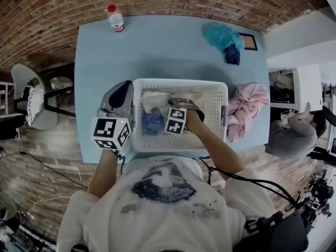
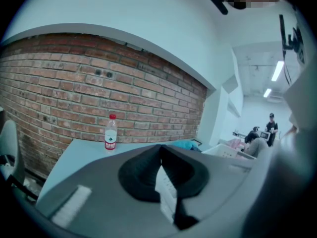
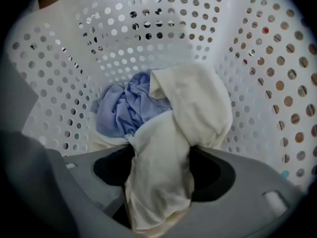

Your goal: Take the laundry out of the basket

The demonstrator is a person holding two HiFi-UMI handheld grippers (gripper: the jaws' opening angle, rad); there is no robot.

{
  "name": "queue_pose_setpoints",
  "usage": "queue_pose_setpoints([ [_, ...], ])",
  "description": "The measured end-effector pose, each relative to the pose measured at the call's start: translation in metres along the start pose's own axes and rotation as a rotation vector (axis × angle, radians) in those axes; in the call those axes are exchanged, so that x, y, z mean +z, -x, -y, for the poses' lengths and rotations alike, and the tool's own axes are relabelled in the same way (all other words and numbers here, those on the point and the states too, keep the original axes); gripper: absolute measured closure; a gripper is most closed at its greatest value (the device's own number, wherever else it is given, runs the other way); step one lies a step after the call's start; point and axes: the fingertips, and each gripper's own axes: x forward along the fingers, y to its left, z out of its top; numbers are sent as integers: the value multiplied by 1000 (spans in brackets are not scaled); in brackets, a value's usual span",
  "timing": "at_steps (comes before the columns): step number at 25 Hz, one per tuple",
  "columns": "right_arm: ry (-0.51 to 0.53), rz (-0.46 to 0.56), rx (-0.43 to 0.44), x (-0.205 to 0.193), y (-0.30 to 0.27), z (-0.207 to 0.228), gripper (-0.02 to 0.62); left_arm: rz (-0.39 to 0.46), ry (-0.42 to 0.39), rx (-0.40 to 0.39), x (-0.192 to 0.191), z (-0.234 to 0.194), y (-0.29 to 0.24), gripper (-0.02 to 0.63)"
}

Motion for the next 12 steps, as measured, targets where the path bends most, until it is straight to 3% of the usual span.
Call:
queue_pose_setpoints([
  [7, -8, 0, -16, 1, 7, 1, 408, 10, -3, -1, 2, 1, 6, 615],
  [12, -52, 5, -4, 1, 15, 0, 459, 11, -10, -2, 3, 4, 14, 615],
])
